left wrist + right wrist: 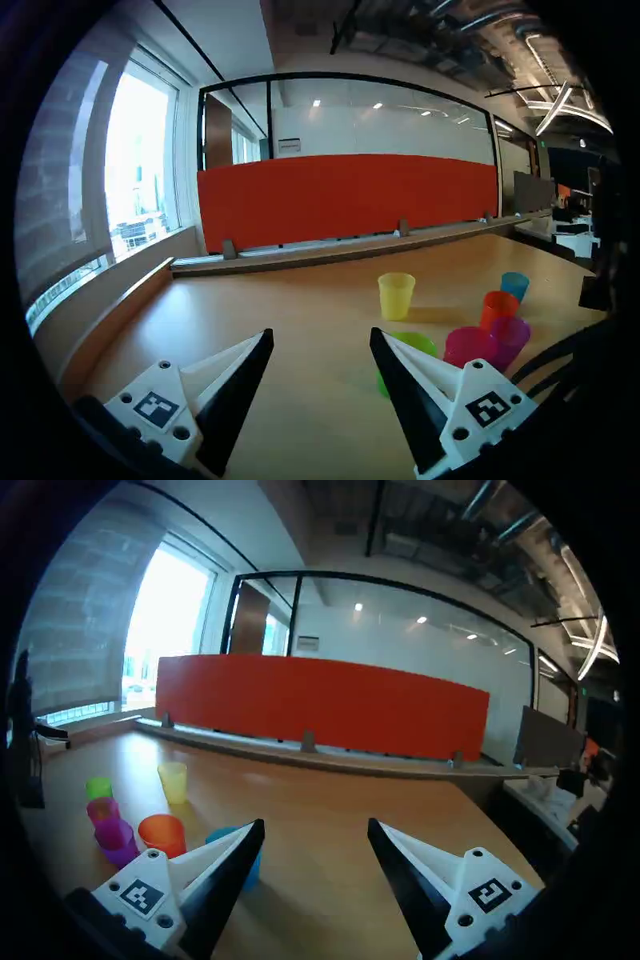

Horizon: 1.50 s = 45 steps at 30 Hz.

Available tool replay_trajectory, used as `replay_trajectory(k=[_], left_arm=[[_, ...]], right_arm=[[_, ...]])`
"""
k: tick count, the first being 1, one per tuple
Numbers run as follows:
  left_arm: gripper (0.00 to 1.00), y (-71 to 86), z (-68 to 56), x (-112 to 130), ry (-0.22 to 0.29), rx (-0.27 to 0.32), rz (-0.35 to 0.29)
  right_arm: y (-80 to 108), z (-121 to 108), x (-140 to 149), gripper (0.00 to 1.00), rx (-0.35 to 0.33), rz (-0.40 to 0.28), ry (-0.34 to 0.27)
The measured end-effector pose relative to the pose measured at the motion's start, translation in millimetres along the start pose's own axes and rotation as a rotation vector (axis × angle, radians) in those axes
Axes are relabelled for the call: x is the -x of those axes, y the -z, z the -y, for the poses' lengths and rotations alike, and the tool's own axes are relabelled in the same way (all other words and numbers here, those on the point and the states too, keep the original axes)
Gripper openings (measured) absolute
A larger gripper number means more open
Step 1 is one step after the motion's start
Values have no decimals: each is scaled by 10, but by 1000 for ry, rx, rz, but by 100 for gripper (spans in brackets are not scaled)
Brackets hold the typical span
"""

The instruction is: Pour water

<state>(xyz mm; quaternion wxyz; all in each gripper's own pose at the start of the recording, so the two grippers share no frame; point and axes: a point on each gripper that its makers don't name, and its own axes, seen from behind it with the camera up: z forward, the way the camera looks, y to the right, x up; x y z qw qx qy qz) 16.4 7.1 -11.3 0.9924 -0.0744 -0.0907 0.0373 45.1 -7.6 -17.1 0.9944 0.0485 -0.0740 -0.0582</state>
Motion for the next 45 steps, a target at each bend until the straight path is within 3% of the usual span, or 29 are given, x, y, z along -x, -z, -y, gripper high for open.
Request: replay_trajectory(k=[6, 14, 21, 29, 45], left_arm=[[89, 38, 55, -118, 7, -39, -51], [89, 95, 146, -172, 54, -72, -96], [89, 144, 162, -169, 80, -90, -123], [89, 145, 160, -115, 70, -100, -132], [89, 111, 15, 46, 101, -112, -169]], right_arm=[[4, -78, -93, 100, 41, -65, -32], [59, -130, -193, 100, 88, -141, -72], [81, -101, -95, 100, 103, -149, -91], [100, -81, -60, 100, 108, -149, -121], [68, -31, -18, 100, 119, -134, -104]])
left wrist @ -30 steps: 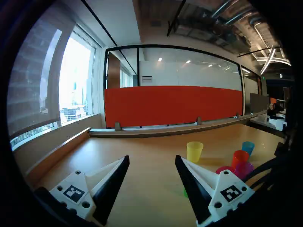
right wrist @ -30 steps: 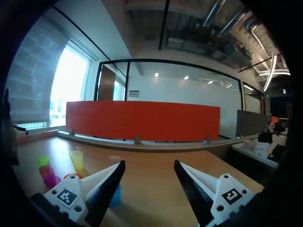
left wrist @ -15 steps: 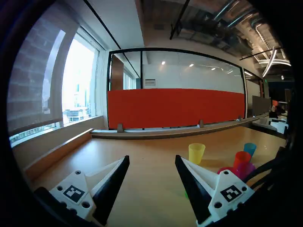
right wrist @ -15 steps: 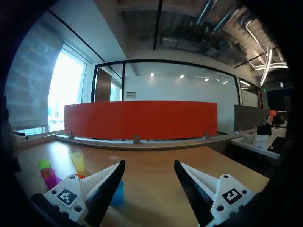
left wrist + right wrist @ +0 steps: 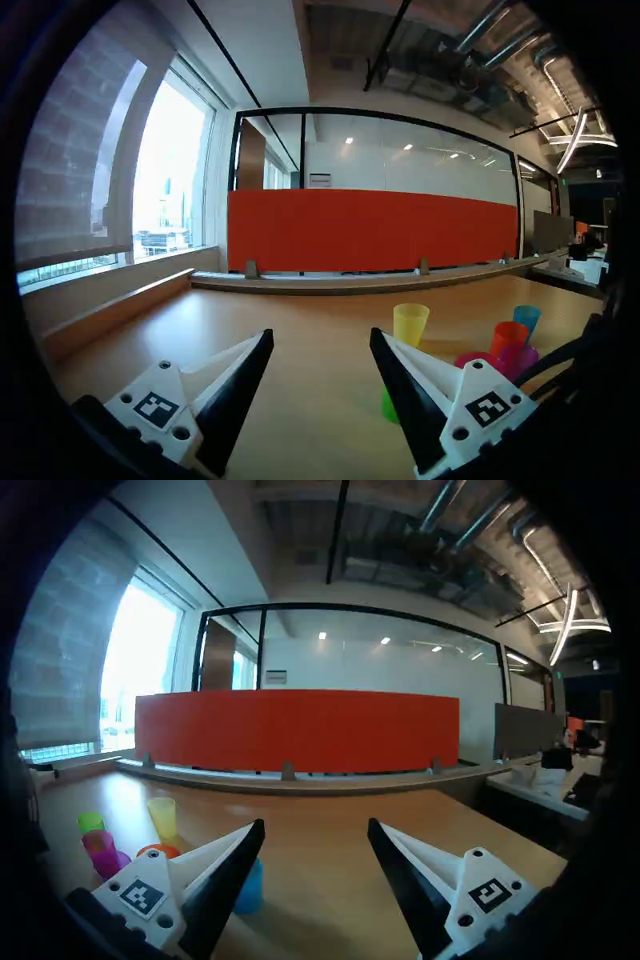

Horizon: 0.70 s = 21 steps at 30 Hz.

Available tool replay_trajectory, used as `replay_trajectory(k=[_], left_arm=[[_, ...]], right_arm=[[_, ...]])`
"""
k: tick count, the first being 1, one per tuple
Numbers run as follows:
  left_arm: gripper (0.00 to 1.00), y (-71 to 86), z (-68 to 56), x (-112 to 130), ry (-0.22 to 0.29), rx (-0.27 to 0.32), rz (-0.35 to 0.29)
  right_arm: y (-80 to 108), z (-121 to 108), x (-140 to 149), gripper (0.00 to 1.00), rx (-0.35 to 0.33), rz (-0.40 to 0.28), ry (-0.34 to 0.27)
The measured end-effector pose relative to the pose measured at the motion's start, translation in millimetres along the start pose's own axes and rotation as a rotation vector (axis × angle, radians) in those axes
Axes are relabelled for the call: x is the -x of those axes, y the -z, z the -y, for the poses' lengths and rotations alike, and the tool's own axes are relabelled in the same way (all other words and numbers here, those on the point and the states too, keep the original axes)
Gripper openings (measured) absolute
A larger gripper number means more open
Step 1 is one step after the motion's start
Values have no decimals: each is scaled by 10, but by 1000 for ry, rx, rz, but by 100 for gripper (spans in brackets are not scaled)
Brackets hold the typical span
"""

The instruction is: Pour water

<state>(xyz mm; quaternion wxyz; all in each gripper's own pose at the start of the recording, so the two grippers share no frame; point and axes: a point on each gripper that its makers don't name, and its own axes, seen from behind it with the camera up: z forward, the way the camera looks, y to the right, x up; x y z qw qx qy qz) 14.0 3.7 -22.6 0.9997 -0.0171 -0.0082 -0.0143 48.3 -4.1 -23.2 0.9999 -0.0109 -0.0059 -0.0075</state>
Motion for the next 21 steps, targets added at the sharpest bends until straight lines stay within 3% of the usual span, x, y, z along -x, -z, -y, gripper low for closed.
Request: replay_trajectory(k=[9, 21], left_arm=[[89, -16, -44, 0, -19, -33, -19], [89, -53, -135, 43, 4, -34, -33]], right_arm=[[-41, 34, 27, 100, 3, 28, 1], [-70, 161, 45, 100, -6, 49, 11]])
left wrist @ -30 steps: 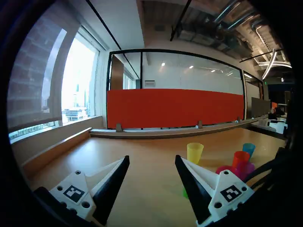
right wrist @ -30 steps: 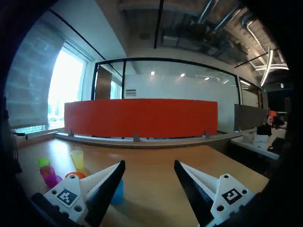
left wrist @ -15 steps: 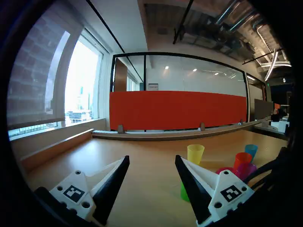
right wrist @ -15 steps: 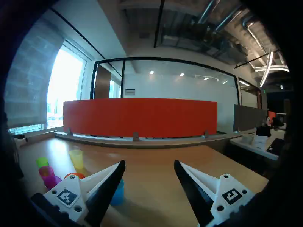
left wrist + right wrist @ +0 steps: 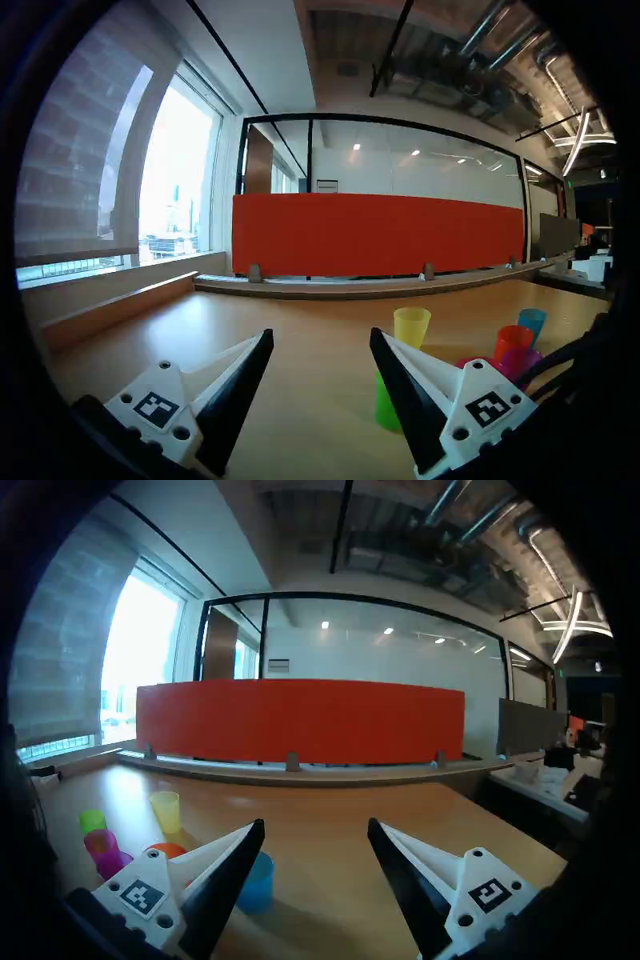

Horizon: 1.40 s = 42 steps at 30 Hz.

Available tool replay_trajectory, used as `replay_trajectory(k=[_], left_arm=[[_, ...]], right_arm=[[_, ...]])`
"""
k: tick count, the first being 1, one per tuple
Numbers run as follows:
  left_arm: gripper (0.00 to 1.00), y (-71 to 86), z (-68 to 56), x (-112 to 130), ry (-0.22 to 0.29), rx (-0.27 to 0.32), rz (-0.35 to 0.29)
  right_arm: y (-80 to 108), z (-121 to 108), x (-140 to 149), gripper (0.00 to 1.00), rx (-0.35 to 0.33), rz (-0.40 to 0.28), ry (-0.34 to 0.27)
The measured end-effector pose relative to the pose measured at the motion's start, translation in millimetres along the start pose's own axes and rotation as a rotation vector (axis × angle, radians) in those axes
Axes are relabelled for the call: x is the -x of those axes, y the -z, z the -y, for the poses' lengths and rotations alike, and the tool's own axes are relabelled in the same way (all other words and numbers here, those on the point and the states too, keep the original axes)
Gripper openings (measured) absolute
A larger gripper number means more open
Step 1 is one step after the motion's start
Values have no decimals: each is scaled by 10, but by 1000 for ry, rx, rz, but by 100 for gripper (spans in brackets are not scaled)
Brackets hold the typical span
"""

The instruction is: Pour water

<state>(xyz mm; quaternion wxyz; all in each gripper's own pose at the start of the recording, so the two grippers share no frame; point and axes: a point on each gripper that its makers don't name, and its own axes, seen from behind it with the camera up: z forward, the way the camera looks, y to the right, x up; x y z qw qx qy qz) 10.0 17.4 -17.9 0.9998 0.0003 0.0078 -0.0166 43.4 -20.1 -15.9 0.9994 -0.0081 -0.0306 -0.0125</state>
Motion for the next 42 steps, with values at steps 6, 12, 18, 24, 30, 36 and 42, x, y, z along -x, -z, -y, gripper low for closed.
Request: replay_trajectory(k=[6, 12, 18, 24, 30, 36, 42], left_arm=[[89, -60, -36, -51, -11, 12, -23], [89, -109, 12, 11, -38, 10, -25], [89, -149, 6, 92, -43, 20, -18], [89, -164, 10, 138, -41, 14, -15], [89, -170, 8, 176, -29, 15, -6], [89, -190, 29, 205, -20, 12, 0], [89, -192, 21, 210, -21, 15, 0]], right_arm=[[7, 6, -1, 100, 2, 4, -10], [31, -29, -4, 100, 7, 2, -10], [49, -86, -11, 100, 18, 3, -16], [56, -121, 4, 100, 21, 8, -22], [54, -158, 25, 100, 26, 12, -28], [61, -163, 18, 100, 23, 10, -37], [92, -175, -4, 100, 25, 8, -33]])
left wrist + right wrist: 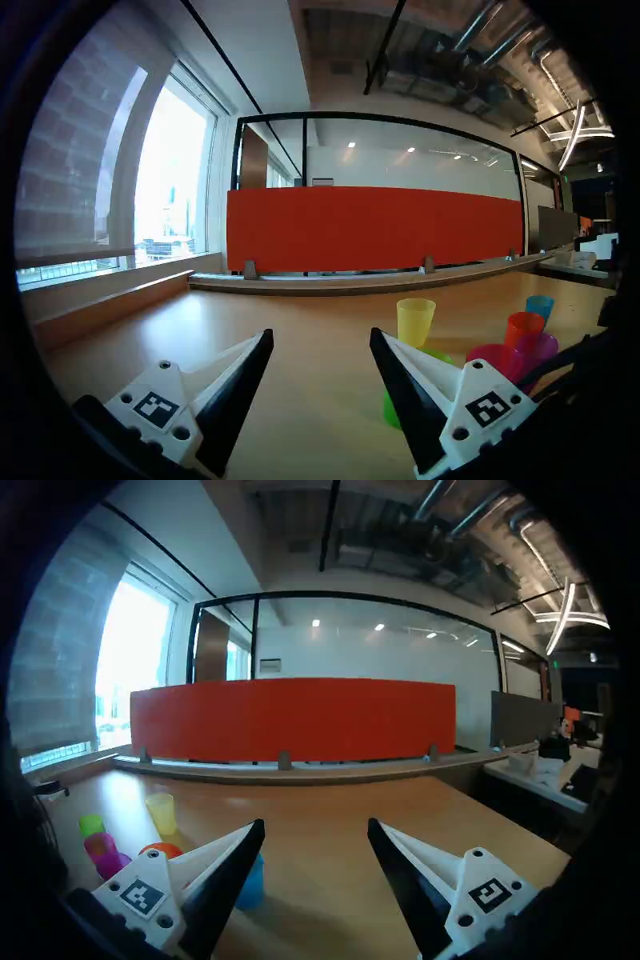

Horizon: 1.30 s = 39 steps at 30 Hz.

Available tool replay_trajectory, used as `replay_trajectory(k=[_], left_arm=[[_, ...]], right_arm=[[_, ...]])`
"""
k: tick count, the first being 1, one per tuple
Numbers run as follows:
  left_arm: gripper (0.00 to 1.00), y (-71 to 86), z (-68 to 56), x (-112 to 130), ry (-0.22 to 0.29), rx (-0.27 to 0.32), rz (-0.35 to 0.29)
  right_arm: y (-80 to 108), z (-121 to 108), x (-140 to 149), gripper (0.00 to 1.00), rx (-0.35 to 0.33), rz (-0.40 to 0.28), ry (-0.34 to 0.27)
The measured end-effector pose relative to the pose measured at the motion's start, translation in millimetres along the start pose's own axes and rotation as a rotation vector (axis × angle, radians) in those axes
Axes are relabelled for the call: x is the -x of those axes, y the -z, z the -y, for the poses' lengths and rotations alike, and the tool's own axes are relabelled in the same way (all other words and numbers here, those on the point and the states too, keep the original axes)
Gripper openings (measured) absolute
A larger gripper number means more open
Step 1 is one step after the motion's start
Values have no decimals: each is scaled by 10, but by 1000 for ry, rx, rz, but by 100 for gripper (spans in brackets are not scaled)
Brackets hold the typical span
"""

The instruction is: Pour water

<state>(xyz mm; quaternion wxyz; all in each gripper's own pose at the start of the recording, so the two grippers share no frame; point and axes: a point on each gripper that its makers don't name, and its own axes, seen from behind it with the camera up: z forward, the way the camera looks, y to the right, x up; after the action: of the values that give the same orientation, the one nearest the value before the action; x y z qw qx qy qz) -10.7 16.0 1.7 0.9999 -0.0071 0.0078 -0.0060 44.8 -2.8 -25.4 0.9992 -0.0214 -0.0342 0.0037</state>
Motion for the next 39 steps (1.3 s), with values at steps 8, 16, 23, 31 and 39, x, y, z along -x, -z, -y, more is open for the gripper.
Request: replay_trajectory(k=[8, 16, 23, 31, 39], left_arm=[[89, 3, 5, 5, -1, 0, 0], [89, 1, 11, 12, 0, 0, 1], [89, 0, 6, 17, 0, 0, 1], [89, 2, 2, 24, -1, 0, 0], [89, 9, 1, 25, 0, -1, 0]], right_arm=[[39, -67, -34, 100, 3, -5, 4], [1, -81, -93, 100, -1, -19, 24], [-35, -45, -141, 100, -10, -45, 56], [-103, -39, -145, 100, -17, -94, 39], [-188, -14, 10, 100, -45, -104, 4]])
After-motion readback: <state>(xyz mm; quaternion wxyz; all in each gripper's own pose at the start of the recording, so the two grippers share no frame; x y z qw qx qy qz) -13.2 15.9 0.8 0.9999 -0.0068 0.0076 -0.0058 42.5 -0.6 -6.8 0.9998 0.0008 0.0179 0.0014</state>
